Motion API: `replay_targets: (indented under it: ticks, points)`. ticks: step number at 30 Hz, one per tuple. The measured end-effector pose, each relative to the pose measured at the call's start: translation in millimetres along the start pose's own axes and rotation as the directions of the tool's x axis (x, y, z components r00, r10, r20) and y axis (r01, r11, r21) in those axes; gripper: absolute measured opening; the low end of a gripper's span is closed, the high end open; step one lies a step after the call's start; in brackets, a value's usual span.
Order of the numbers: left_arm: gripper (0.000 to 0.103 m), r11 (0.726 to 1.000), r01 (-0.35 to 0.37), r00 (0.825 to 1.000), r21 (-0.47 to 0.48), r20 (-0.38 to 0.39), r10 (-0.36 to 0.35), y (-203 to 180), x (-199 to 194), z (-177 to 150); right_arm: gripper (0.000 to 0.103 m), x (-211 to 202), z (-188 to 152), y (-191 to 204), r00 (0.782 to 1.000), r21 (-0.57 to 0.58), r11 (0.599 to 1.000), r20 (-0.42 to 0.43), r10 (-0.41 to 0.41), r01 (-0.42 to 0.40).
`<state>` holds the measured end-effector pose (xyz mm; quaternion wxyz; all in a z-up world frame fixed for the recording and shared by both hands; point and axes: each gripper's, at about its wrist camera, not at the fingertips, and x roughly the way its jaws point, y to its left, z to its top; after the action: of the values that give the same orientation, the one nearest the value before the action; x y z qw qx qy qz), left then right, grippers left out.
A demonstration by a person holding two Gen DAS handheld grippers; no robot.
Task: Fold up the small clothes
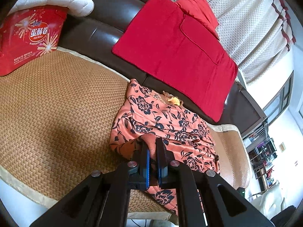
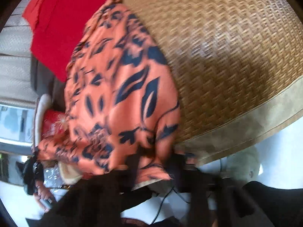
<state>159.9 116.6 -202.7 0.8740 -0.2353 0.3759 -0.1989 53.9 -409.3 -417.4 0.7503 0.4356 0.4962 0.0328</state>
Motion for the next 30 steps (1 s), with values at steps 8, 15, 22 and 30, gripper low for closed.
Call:
replay_targets:
  ticks: [8,15,22,30]
  points:
    - [0.006,0.999,0.002,1.0,0.036,0.005,-0.003,-5.5,-9.2,15.8,0.015,-45.1,-0.2,63.3,0.969,-0.121,0.965,0.055,0.24,-0.232]
    - [0.006,0.997,-0.006,1.0,0.074,0.01,0.006,-20.7,1.4,50.3,0.01,-82.2,40.8,109.8,0.929,-0.202,0.93,0.151,0.339,-0.306]
    - [0.006,0.992,-0.011,1.0,0.127,0.026,0.008,-33.7,7.0,61.9,0.014,-94.7,68.9,130.4,0.963,-0.225,0.958,0.159,0.217,-0.179]
    - [0.006,0.997,0.0,1.0,0.072,0.012,-0.001,-17.6,0.2,48.8,0.088,-78.5,20.9,34.6,0.985,-0.042,0.999,0.171,0.01,-0.003]
